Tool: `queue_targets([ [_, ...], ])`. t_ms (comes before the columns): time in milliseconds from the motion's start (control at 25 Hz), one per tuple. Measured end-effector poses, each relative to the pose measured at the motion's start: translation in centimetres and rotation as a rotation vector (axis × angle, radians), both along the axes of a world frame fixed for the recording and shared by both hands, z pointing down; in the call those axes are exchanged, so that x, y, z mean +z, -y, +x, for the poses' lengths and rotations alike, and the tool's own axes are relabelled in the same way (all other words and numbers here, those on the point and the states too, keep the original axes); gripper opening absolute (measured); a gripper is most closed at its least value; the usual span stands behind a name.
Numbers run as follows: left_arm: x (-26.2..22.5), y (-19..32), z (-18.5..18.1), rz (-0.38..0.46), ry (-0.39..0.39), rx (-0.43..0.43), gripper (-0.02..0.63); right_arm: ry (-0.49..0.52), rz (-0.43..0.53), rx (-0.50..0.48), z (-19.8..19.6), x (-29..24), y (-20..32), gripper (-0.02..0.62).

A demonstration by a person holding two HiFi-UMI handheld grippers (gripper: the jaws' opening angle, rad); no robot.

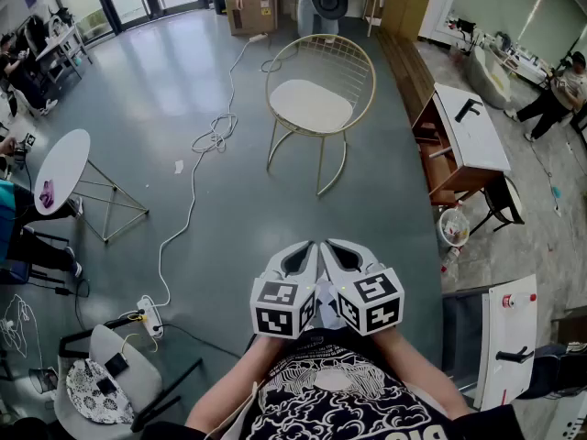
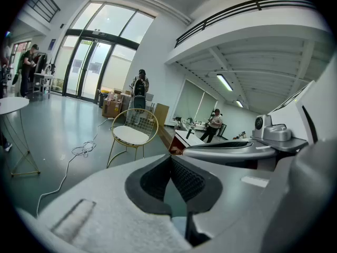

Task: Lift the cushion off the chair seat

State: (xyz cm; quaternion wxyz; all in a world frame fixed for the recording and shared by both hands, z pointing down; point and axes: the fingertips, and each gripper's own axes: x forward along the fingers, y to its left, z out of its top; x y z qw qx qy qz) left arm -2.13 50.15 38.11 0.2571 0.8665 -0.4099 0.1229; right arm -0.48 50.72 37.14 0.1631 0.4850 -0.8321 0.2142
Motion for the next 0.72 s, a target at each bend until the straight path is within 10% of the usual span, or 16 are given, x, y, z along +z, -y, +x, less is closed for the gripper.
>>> queue_targets([
  [720,2.0,6.5,1.8,-0.029,0.036,0.024,-0.011,0.057,-0.020,0.029,1.8,1.7,6.9,-0.005],
])
